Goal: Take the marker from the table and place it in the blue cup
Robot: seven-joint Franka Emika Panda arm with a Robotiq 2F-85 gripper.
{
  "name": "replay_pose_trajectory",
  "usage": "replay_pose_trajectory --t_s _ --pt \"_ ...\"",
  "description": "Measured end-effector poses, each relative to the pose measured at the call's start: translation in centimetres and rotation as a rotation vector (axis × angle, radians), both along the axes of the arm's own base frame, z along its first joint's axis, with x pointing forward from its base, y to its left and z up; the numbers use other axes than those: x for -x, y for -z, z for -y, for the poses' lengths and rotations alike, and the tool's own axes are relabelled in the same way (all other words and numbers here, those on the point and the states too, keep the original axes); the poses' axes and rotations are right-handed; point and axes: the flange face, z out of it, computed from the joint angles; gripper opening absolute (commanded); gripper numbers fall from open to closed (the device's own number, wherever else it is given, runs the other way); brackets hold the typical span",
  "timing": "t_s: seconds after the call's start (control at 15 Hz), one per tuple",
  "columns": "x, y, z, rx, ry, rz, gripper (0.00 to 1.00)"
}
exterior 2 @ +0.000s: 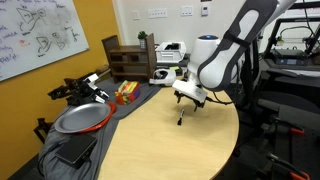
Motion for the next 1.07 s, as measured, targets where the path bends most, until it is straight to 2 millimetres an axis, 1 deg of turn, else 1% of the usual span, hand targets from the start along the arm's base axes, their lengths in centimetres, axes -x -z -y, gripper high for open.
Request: replay_pose_trajectory --t_s 0.6,1.07 --pt "-1.3 0.5 -0.4 -0.02 -0.012 -0.087 1.0" --pt "-1.8 2.2 -0.2 -0.015 -0.009 -0.111 1.0"
